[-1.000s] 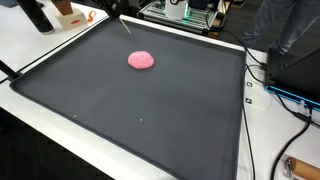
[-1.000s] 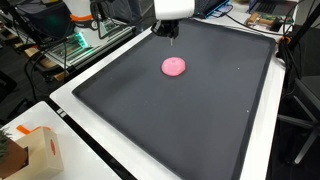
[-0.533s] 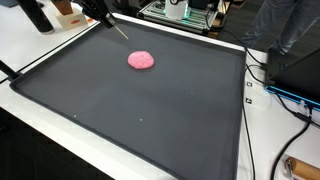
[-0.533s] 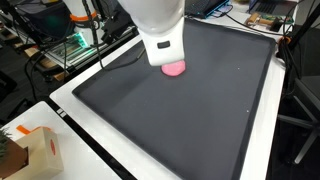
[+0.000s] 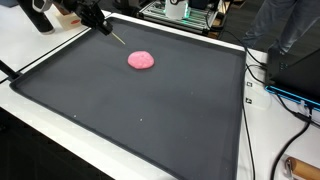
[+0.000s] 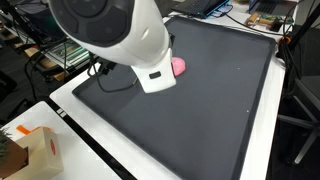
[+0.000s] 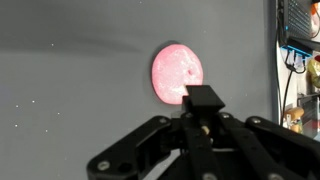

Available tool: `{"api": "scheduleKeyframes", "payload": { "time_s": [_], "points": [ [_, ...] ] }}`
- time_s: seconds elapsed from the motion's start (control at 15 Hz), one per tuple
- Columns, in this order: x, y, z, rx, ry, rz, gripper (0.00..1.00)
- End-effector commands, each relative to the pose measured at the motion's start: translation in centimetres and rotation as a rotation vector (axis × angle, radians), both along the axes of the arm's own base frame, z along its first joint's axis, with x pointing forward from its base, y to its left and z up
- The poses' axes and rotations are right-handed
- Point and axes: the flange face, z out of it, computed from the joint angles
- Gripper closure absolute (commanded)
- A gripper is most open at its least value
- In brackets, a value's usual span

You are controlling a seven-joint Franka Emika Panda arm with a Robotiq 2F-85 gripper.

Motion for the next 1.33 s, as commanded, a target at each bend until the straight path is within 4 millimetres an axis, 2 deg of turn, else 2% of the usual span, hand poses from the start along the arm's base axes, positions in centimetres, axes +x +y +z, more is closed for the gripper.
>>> {"api": "scheduleKeyframes", "payload": {
  "time_s": [0.0, 0.53, 1.27],
  "points": [
    [-0.1, -1.3, -1.6, 0.066, -0.022, 0.02, 0.97],
    [-0.4, -2.8, -4.3, 0.089, -0.017, 0.019, 0.97],
    [0.4, -2.8, -5.1, 0.063, 0.0, 0.003, 0.97]
  ]
}}
